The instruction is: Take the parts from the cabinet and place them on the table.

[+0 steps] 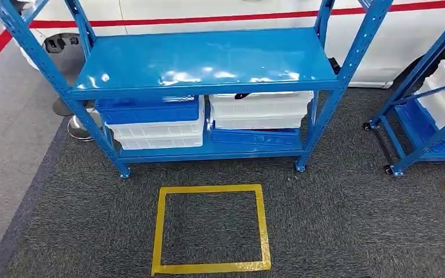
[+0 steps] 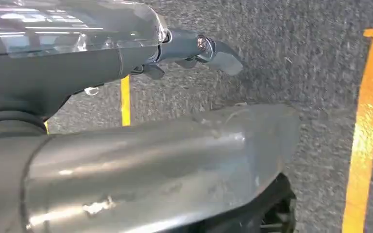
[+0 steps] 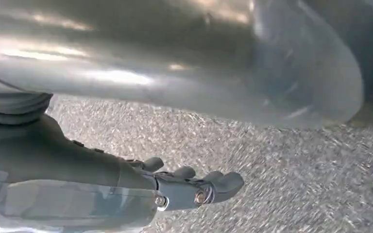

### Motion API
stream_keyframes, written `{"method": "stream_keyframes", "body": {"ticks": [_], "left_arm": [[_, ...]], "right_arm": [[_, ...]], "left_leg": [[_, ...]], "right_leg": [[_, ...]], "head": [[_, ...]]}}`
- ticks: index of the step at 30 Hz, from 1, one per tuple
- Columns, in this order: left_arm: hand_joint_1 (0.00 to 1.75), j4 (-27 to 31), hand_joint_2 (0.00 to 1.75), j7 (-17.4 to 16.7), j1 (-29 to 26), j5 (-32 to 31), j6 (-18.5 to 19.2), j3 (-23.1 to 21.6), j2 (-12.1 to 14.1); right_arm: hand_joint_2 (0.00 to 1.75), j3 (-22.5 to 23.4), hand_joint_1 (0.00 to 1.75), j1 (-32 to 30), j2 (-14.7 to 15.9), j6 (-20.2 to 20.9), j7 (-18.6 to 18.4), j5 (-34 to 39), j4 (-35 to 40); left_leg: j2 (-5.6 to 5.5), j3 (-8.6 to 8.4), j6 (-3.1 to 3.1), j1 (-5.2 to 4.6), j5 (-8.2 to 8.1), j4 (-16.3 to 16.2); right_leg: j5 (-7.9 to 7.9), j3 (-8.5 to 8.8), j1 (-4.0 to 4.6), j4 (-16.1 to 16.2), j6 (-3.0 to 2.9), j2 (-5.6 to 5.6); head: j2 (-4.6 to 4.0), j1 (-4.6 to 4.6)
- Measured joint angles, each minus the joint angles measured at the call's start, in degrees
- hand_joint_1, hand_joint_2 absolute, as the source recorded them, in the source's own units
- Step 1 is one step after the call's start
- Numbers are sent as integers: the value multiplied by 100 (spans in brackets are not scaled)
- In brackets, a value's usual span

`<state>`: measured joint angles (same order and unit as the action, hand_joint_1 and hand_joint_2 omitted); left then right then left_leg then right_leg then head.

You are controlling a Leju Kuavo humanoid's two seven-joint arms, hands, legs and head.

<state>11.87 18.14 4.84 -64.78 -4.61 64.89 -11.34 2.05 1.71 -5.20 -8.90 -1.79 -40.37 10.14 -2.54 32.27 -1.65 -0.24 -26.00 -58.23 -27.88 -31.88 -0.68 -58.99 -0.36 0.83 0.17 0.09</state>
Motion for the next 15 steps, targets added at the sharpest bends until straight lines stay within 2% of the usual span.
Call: {"method": "stream_keyframes", "body": {"ticks": [2, 5, 7, 10, 11, 12, 13, 14, 15], "left_arm": [[0, 0, 0, -46, 0, 9, 2, 7, 0], [0, 0, 0, -142, -1, 61, 20, 53, 0], [0, 0, 0, -162, 0, 105, 70, 92, 0], [0, 0, 0, -192, 2, 120, 127, 112, 0], [0, 0, 0, -203, 8, 131, 131, 120, 4], [0, 0, 0, -208, 13, 140, 131, 131, 7], [0, 0, 0, -232, 10, 140, 131, 133, -4], [0, 0, 0, -240, 11, 140, 122, 136, -9], [0, 0, 0, -249, 10, 140, 120, 138, -9]], "right_arm": [[0, 4, 0, 4, 0, 0, 0, -2, 0], [0, 4, 0, 3, 0, 2, 0, -13, 0], [0, 4, 0, 4, 0, 2, 0, -22, 0], [0, 4, 0, 5, 2, 2, -2, -26, 0], [0, 4, 0, 7, -6, 2, -2, -31, 0], [0, 4, 0, 23, -7, 0, -11, -33, 0], [0, 7, 0, 22, -2, -2, -26, -35, 2], [0, 7, 0, 20, 0, 0, -28, -42, 2], [0, 7, 0, 21, 0, 0, -33, -48, 2]], "left_leg": [[-1, -9, 60, 2, 10, 17], [-1, -20, 78, 2, 10, 21], [-2, -19, 122, 5, 6, 23], [-1, -16, 133, 5, 1, 20], [0, 13, 94, -18, -28, -22], [1, -35, 5, -19, -26, 115], [-2, -203, -54, 76, 87, 329], [9, -292, -51, 67, 128, 438], [21, -313, -58, 74, 152, 465]], "right_leg": [[-3, 0, 1, -4, -11, 0], [-7, -1, 1, -7, -16, 0], [-7, -1, 2, -8, -17, 0], [-7, 0, -1, -7, -16, 0], [12, 15, -48, 68, 28, -2], [15, 62, -32, 124, 60, -8], [27, 114, -5, 97, 66, -29], [-39, 82, -1, -8, 82, -44], [-253, -78, -6, -305, 91, -38]], "head": [[0, 2], [-2, 2], [0, 2], [0, 4], [0, 9], [0, -7], [0, -7], [0, 51], [0, 66]]}}
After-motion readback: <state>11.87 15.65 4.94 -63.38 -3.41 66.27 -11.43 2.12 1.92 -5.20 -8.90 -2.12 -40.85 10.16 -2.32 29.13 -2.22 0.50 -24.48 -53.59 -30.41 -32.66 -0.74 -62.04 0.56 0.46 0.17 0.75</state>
